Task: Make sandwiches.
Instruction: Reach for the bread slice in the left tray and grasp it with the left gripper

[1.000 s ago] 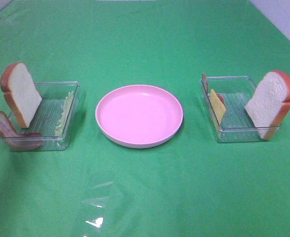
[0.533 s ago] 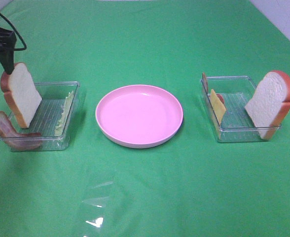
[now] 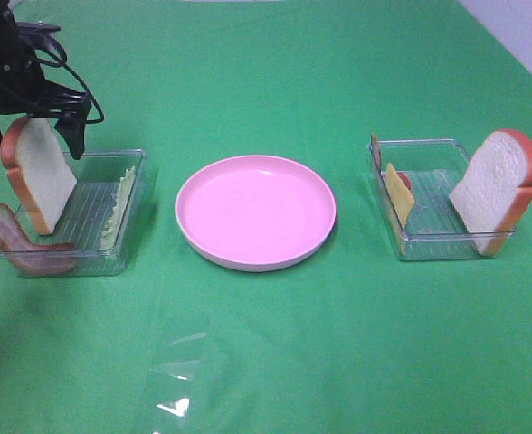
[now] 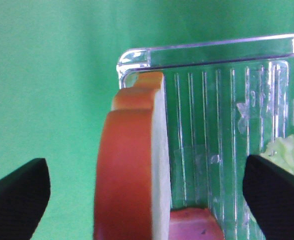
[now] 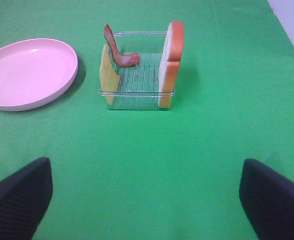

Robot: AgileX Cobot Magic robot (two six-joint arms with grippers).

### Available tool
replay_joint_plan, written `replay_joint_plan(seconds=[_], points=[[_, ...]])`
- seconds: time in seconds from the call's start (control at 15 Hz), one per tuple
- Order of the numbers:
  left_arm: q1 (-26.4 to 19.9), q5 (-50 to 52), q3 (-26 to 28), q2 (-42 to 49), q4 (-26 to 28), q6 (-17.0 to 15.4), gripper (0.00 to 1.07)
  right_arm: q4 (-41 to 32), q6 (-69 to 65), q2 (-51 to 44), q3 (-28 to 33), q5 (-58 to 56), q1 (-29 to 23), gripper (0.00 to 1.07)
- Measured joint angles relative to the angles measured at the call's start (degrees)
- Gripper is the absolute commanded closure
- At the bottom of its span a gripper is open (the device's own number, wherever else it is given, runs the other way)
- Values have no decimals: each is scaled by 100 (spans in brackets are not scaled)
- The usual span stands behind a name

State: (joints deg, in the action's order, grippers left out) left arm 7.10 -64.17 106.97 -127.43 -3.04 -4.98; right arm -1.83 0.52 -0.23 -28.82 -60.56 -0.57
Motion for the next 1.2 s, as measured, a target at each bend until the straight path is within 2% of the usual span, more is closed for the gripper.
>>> replay_joint_plan(seconds=[0.13,0.33,0.53,1.0,1.07,1.2], points=[[11,0,0,-63,11,40,11,0,0,0,0,0,0,9],[17,-52,0,-74,17,155,33,0,0,0,0,0,0,9],[17,-166,0,-74,23,155,43,0,0,0,0,0,0,9],[17,-281,0,-80,17,155,47,0,0,0,0,0,0,9],[17,-281,0,-80,17,155,54,0,0,0,0,0,0,9],[17,-281,0,-80,11,155,77,0,0,0,0,0,0,9]])
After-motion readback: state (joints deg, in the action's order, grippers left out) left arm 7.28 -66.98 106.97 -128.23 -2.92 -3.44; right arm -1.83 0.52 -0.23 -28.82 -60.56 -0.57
